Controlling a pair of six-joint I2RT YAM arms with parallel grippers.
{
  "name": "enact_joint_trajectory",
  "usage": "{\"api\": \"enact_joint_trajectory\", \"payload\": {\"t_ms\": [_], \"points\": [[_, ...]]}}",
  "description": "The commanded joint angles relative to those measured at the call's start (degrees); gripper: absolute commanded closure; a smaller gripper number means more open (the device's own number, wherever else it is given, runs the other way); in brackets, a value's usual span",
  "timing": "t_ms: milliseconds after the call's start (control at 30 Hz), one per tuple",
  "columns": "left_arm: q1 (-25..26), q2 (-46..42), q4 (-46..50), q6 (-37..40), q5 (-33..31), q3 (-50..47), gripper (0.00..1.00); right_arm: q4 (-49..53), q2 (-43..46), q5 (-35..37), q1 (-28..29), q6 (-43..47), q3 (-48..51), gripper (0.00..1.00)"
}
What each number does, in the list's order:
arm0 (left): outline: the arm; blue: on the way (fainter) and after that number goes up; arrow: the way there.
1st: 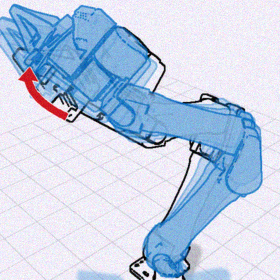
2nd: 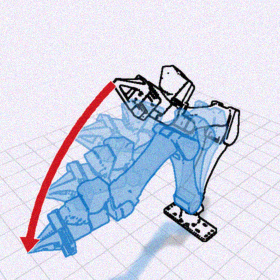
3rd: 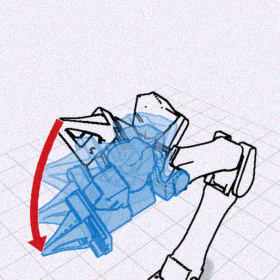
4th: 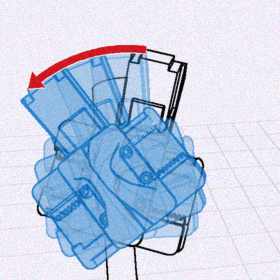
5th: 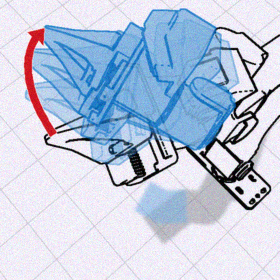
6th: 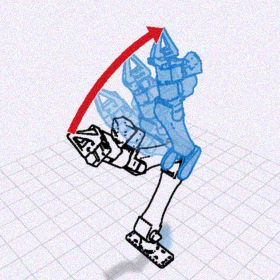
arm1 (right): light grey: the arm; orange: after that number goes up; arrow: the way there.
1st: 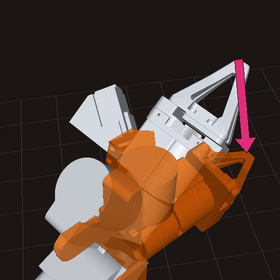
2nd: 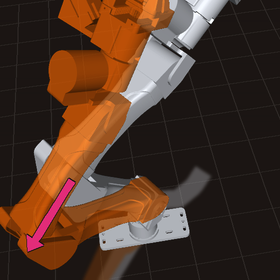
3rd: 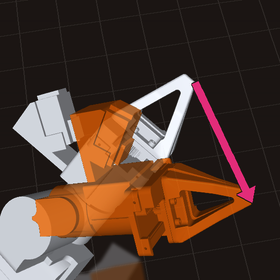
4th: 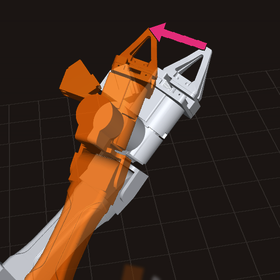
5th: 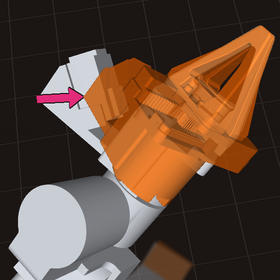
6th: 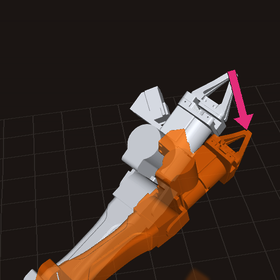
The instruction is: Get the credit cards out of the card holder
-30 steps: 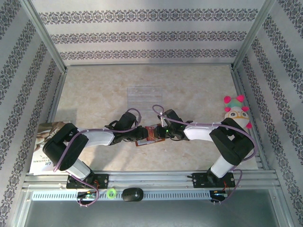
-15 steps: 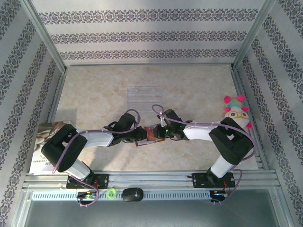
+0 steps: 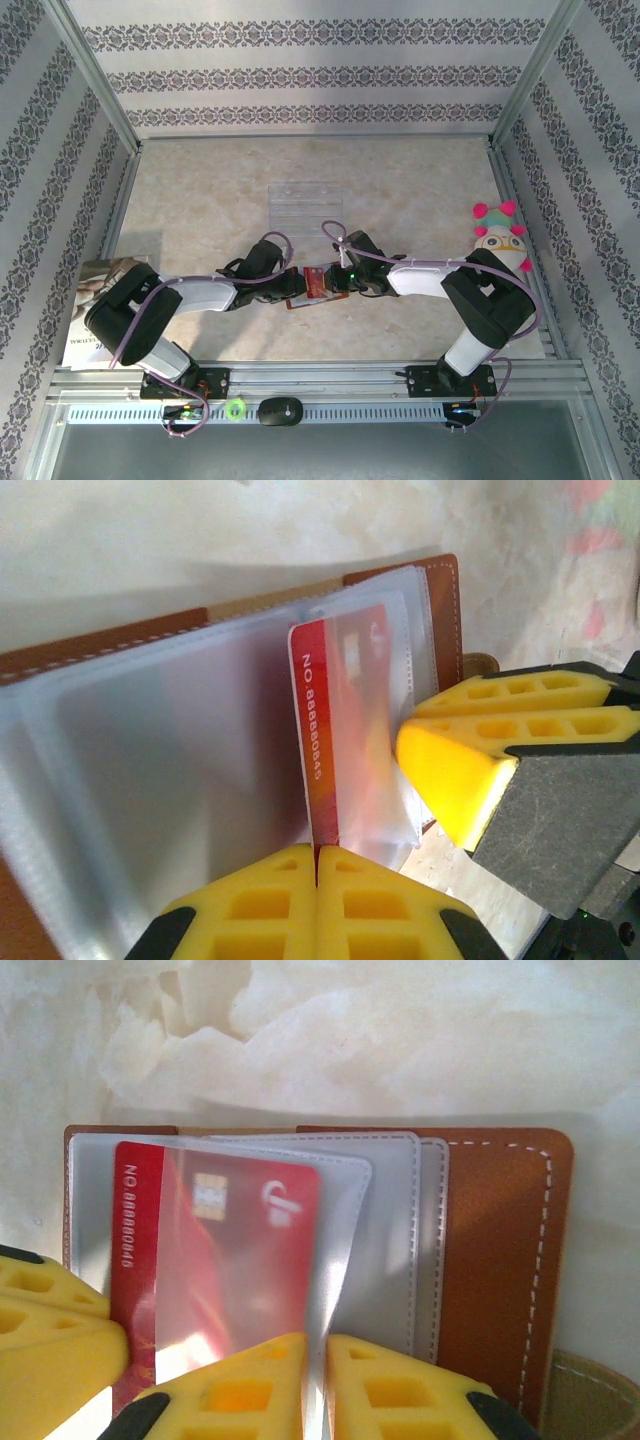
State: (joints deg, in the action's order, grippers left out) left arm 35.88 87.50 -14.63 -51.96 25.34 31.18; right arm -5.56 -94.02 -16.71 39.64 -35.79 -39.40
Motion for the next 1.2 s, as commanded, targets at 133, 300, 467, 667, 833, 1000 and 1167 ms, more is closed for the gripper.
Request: {"api": "enact_joint_trajectory", "payload": {"t_ms": [133,300,467,667,833,1000,1167], "points": [[-4.0,-7.3,1.7,2.6,-0.1,-3.9,1.0,4.1,0.3,4.8,-0.2,-2.0,1.9,0.83],[-5.5,-13.9,3.7,5.0,0.4,-5.0,1.0,4.8,4.3,5.1,-0.5,-1.3,1.6,0.75],[-7.3,-19.3,3.2,6.2,1.8,-6.1,1.0,7.0,10.9,4.7,-0.5,1.8,-0.9,0.7],[-9.1,-23.4,-6.4,3.9,5.2,-8.8,1.0,2.6,19.4,-2.7,-1.3,3.1,-1.5,0.59],[-9.4,-27.3,-15.4,3.4,8.7,-9.7,1.0,-10.0,18.5,-20.7,-5.1,-2.5,-0.5,0.54],[-9.7,-32.1,-20.7,3.0,10.7,-10.4,1.0,-19.1,16.8,-26.4,-6.2,-7.8,0.5,0.52],[-9.7,-34.5,-20.7,2.9,11.2,-10.5,1.0,-26.1,16.2,-29.4,-6.1,-11.6,0.5,0.5]]}}
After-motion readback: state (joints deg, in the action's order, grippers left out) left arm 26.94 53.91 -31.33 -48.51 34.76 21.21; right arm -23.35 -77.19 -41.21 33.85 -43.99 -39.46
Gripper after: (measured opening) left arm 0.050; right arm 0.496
